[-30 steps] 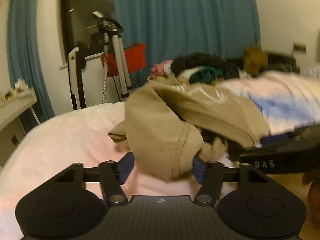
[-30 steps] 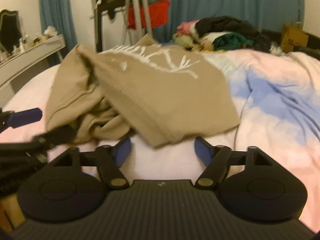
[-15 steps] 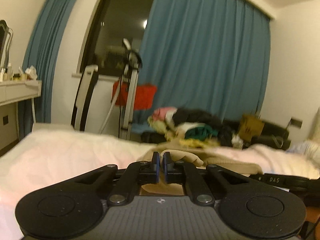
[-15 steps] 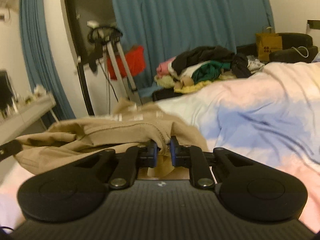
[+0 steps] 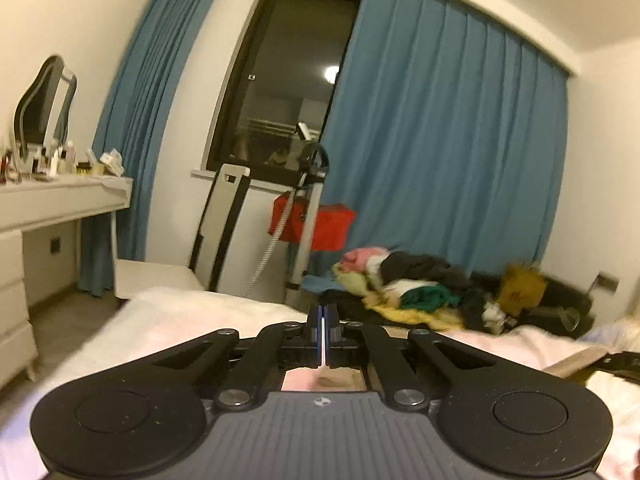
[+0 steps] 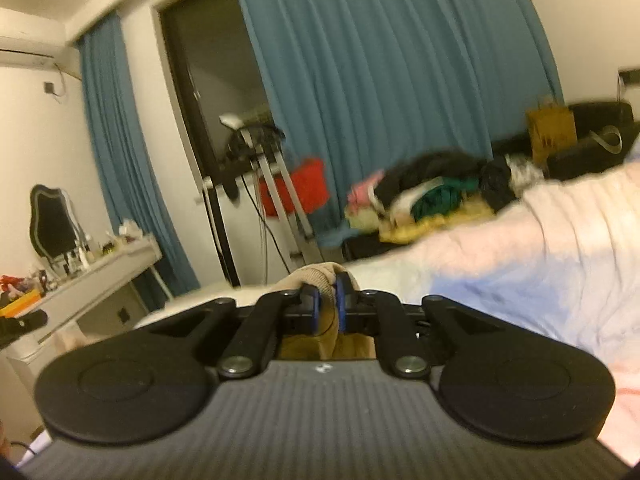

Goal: Fold clothes

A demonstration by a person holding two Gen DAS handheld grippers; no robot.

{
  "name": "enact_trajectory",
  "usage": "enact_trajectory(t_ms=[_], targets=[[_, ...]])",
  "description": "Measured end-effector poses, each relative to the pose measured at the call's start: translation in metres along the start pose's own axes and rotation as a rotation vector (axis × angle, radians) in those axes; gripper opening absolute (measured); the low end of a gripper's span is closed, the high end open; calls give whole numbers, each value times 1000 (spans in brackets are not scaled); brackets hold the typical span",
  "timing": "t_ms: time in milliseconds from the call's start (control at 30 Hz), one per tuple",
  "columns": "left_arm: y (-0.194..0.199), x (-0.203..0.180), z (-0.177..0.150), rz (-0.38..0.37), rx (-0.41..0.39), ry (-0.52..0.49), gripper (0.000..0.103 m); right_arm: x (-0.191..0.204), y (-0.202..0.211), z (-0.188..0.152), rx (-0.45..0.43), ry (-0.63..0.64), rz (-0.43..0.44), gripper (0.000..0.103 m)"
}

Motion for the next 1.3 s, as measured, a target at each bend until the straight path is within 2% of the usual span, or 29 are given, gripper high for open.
enact_trajectory(t_ms=[100,167,233,333,400,500,567,600,667,767,800,833,867,900,1000,1100,1167,1233,1300], targets=[[-19,1,-23,-6,106,-50,3,-7,-25,-28,143,-51,7,12],[-22,-9,-40,-41,161,-83,5,-11,-40,-50,233,-92,0,12],[-21,-27,-56,-97,199,-126,12,-12,-46,-64,283,-131,3,12],[-13,-74,-85,-230,221,-216,14,-8,-47,-64,280,-154,14,12],[-8,-109,-117,-296,240,-348,18,-6,-47,-62,267,-146,9,13],[1,-160,-166,-386,270,-558,18,-10,-47,-58,254,-127,-13,13],[-4,-171,-187,-393,291,-658,24,-15,-48,-60,258,-123,-30,13],[-6,-170,-196,-378,300,-688,36,-17,-48,-61,262,-125,-36,13],[-13,-168,-211,-327,317,-744,49,-22,-48,-62,266,-133,-41,13],[-16,-165,-227,-296,291,-871,46,-25,-51,-61,259,-134,-46,13],[-16,-163,-231,-285,273,-908,40,-26,-52,-61,257,-127,-48,13],[-18,-162,-229,-280,270,-898,35,-27,-53,-61,257,-118,-53,13],[-21,-160,-222,-283,268,-850,16,-28,-54,-62,257,-109,-57,13],[-23,-155,-208,-279,252,-778,4,-29,-54,-62,259,-103,-63,13],[-28,-140,-167,-219,197,-566,4,-34,-54,-65,271,-97,-88,13],[-34,-116,-131,-202,186,-316,4,-37,-49,-68,279,-85,-109,17],[-35,-102,-116,-187,183,-213,4,-35,-47,-72,296,-70,-118,31],[-35,-92,-109,-176,192,-168,4,-29,-46,-77,309,-2,-122,57],[-35,-90,-108,-175,197,-149,4,-20,-46,-81,315,85,-111,66]])
Point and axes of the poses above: each gripper's, at about its wrist camera, not at the fingertips, and y roughly against the way its jaws point, x to its left, z to its top, the point moved 9 cm from there along -y, roughly the way its jaws point, and after that the axes turned 5 degrees about -x, right-handed, at the moved point
